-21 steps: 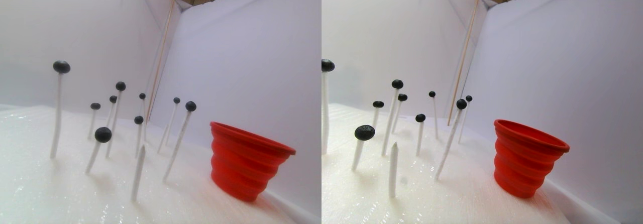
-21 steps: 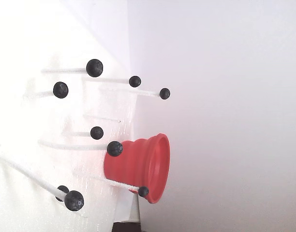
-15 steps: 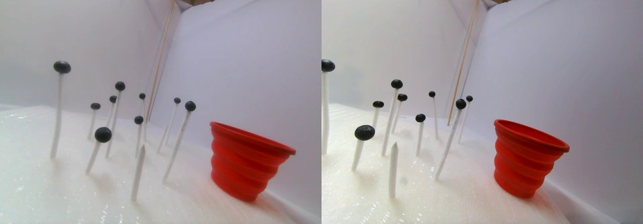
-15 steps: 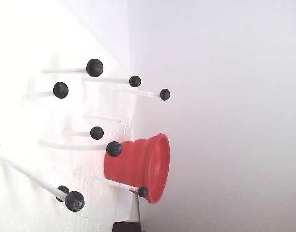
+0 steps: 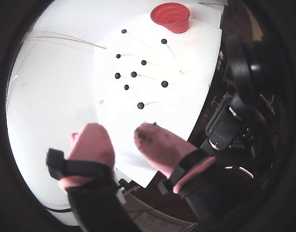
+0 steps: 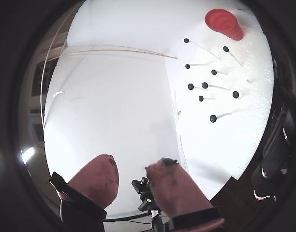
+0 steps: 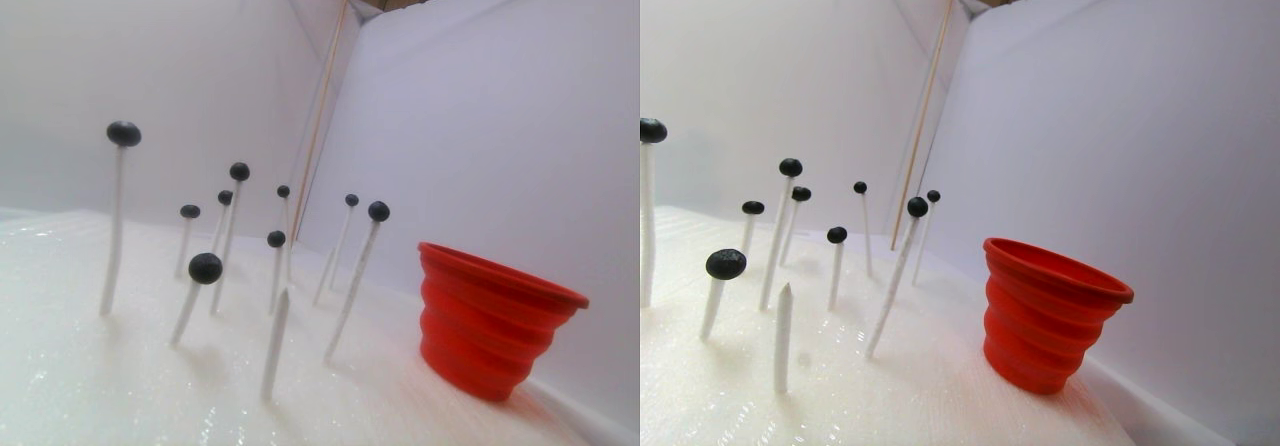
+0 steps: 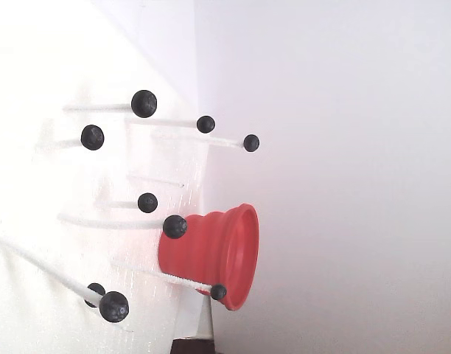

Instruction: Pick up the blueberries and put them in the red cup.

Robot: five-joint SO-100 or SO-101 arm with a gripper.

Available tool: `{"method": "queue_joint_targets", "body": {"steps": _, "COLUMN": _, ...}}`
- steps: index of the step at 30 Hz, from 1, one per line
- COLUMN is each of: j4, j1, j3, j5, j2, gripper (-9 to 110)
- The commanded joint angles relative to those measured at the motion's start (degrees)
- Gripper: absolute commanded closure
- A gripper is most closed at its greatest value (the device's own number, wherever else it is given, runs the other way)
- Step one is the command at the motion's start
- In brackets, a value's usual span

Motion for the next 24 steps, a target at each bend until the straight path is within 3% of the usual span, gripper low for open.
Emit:
{"method": "queue_joint_targets", "body": {"steps": 1, "j4": 0.18, "j1": 0.0, "j3": -0.35, "j5": -0.26, "j2": -0.44, "gripper": 90}}
{"method": "queue_joint_targets", "body": {"steps": 24, "j4": 0.09, "j1": -0.88, "j3": -0.35, "j5": -0.09, "j2": -0.44, "gripper": 90}}
